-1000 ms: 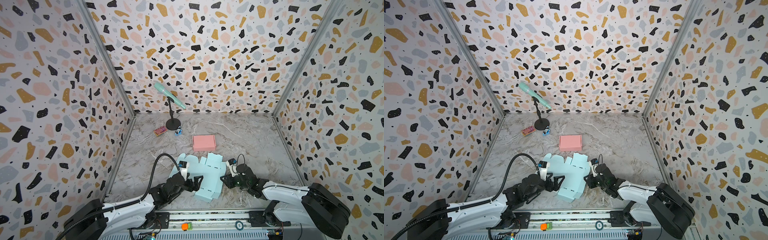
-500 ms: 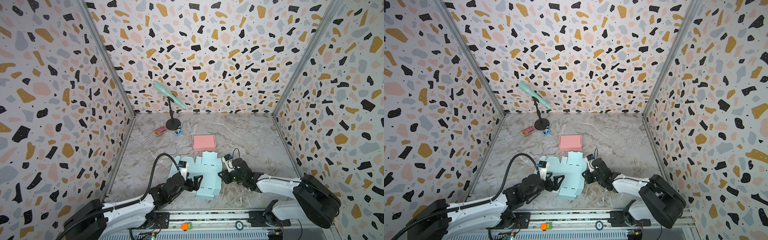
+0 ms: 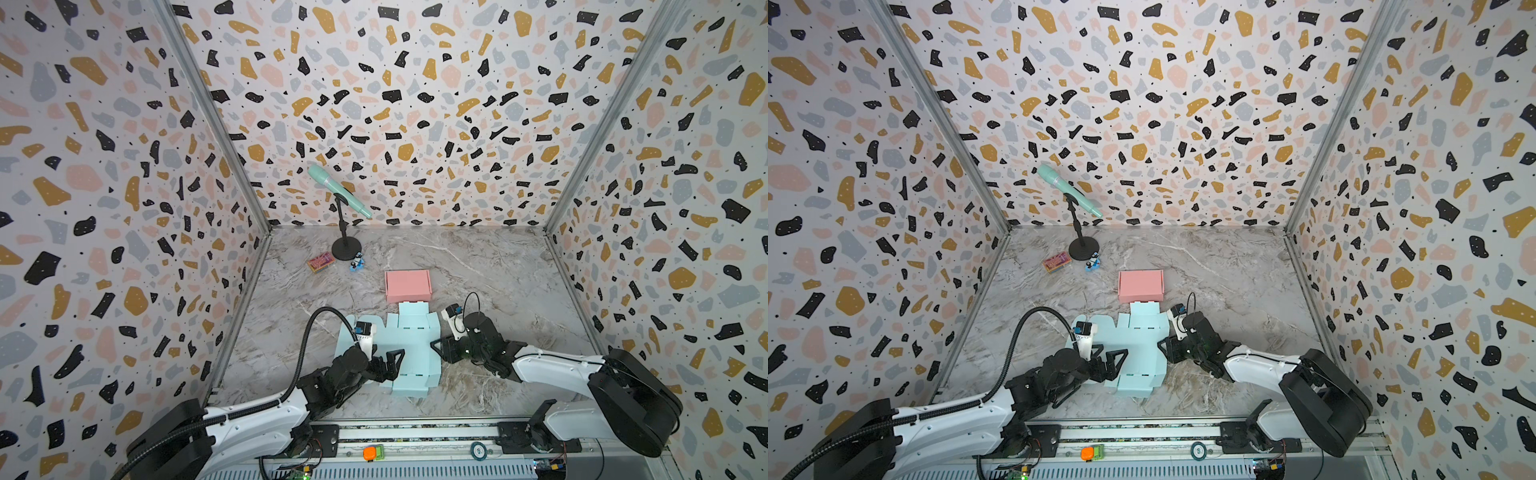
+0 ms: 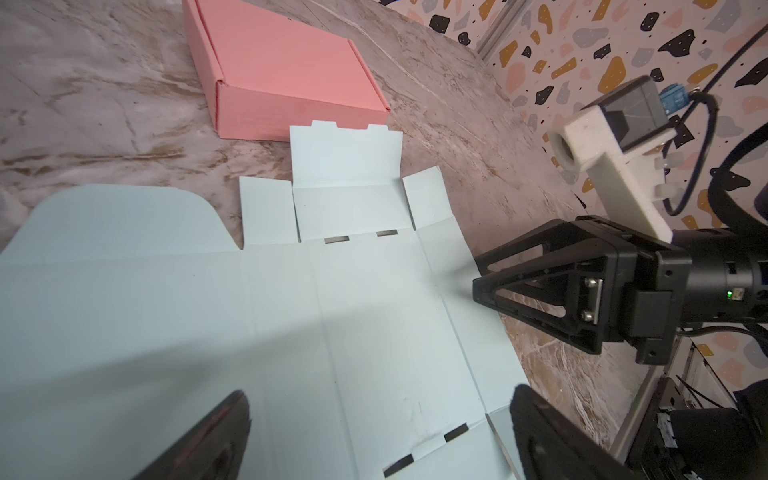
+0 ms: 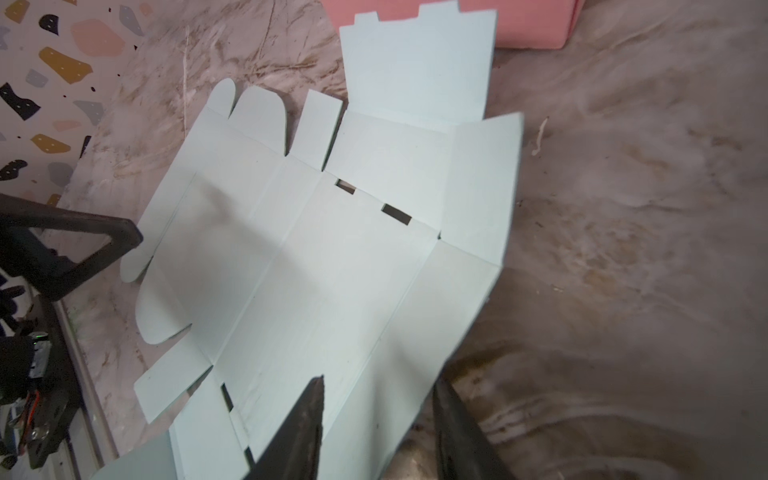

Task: Fold the paper box

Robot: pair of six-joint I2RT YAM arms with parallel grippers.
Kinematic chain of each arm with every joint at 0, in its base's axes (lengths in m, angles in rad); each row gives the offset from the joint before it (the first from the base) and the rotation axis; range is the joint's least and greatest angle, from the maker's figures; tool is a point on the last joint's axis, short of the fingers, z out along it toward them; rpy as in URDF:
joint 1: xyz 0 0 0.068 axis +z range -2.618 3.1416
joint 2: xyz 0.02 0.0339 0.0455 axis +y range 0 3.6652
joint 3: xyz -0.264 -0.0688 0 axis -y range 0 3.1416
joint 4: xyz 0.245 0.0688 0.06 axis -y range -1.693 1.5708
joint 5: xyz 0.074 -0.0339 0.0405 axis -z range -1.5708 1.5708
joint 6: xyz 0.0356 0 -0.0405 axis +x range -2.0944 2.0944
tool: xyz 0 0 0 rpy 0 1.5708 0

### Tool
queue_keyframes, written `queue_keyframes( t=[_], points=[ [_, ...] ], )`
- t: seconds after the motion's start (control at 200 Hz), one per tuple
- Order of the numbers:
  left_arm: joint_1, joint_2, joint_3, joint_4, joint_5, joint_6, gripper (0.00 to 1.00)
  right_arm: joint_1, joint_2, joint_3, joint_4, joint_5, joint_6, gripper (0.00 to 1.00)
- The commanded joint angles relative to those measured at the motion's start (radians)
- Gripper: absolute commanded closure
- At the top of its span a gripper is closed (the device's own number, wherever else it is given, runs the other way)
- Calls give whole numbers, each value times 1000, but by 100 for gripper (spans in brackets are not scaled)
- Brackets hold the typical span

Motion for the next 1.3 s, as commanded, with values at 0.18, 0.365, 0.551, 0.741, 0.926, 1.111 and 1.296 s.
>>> queue_keyframes(
  t=[0.18, 0.365, 0.551, 0.741, 0.926, 1.111, 1.296],
  points=[
    [-3, -15, -20, 43, -14, -16, 1, -3, -55, -113, 67, -63, 77, 55],
    [-4, -26, -20, 38, -13, -20, 1, -3, -44, -120, 91, -75, 84, 54],
    [-3, -31, -21, 35, -14, -20, 1, -3, 6, -102, 118, -99, 81, 55],
    [-3, -28, -25, 37, -16, -20, 1, -3, 50, -89, 147, -102, 83, 58],
    [-3, -26, -28, 41, -16, -20, 1, -3, 72, -74, 153, -101, 81, 69],
    [-3, -25, -32, 41, -19, -20, 1, -3, 57, -69, 137, -91, 76, 78],
    [-3, -25, -32, 46, -19, -16, 1, -3, 37, -63, 103, -83, 60, 85]
  ],
)
